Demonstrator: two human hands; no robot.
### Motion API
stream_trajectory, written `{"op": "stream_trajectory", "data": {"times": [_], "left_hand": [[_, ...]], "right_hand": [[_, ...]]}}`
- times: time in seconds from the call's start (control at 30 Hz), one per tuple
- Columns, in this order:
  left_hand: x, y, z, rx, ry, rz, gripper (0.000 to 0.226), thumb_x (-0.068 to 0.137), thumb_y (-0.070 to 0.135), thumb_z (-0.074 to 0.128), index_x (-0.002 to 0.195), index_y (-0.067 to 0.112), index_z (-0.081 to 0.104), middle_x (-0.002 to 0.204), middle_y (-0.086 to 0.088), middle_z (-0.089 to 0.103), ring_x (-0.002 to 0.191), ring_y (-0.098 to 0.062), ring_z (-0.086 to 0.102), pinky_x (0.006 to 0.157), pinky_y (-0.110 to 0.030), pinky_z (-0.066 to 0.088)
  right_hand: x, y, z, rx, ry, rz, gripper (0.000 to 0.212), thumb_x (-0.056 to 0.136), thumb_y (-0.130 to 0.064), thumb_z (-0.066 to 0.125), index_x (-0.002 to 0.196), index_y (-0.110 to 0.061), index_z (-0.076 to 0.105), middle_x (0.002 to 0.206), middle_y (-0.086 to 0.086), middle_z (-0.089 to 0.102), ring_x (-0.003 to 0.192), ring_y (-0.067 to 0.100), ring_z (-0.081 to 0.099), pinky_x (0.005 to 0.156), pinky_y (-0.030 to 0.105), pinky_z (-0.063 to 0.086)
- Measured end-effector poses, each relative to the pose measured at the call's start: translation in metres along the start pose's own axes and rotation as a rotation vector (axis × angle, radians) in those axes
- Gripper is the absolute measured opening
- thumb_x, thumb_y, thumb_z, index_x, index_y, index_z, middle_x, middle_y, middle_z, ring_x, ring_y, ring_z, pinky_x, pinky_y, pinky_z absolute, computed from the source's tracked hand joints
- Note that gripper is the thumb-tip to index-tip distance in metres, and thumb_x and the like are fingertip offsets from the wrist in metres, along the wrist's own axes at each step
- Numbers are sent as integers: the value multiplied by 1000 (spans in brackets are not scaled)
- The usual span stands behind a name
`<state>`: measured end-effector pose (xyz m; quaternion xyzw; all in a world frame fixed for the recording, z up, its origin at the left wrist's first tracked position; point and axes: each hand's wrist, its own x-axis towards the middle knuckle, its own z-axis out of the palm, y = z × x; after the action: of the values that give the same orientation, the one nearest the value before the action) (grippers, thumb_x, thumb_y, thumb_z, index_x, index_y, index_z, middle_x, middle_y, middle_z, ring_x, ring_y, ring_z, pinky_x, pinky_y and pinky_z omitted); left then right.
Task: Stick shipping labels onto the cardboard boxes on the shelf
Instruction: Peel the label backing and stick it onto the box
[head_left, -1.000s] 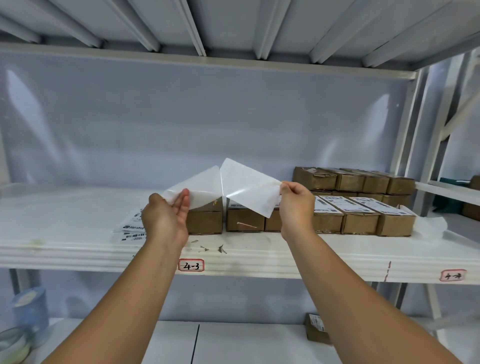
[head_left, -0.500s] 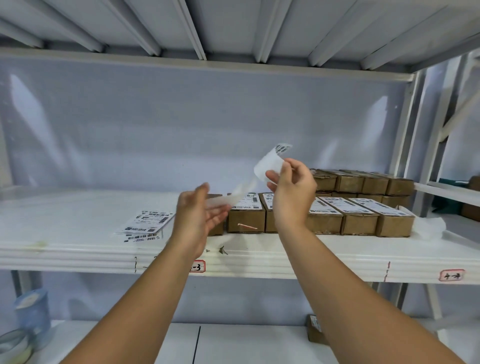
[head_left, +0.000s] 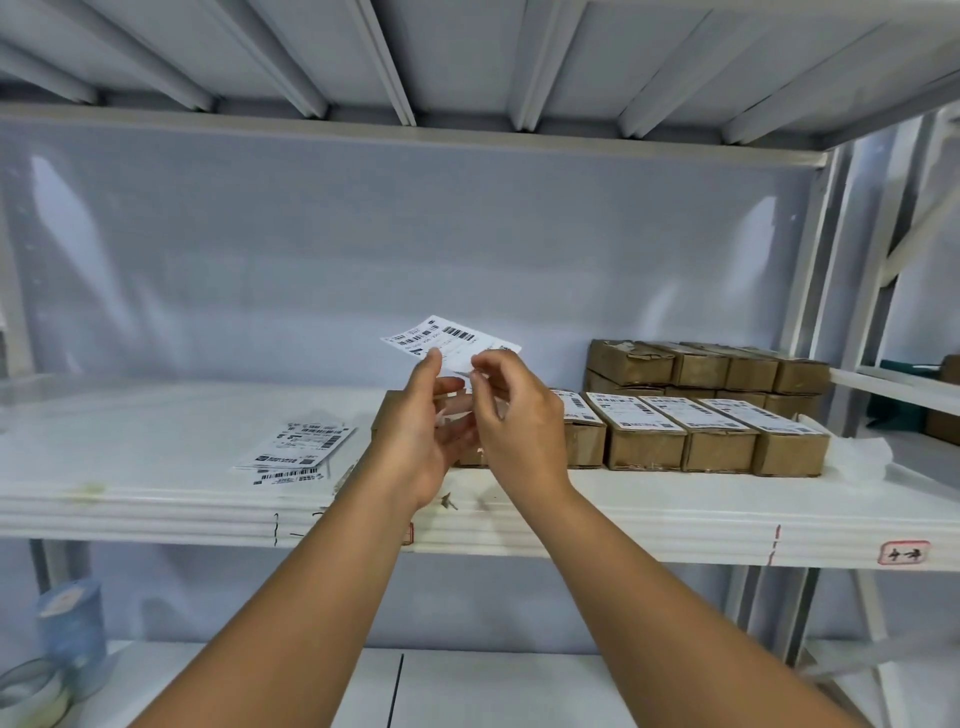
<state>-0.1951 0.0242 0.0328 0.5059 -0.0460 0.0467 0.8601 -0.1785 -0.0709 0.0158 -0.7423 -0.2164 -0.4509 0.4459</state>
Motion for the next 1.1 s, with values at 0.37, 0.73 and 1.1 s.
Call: {"op": "stream_trajectory", "data": {"times": [0.37,0.73,1.1], "left_hand": [[9,-1,-1,-99,186,36,16,90,6,50,78,11,59,69,-3,61,62,-17,56,63,-31,47],[12,-6,6,-66,140,-54,3,88,11,58,85,12,56,85,-5,58,74,-19,61,65,-29,51],[12,-39,64,371,-29,42,15,90,11,55,79,19,61,74,2,61,61,-11,53,56,-23,41]], "right_hand": [[-9,14,-4,-75,-106,-148,56,81,-24,60,131,-33,36,124,-3,45,107,10,53,86,24,45],[2,42,-20,-35,81,343,6,88,-18,65,84,-21,61,101,-3,46,107,19,48,89,25,35],[4,89,-89,218,480,639,9,92,-21,58,88,-12,56,86,2,61,77,19,55,60,26,39]]}}
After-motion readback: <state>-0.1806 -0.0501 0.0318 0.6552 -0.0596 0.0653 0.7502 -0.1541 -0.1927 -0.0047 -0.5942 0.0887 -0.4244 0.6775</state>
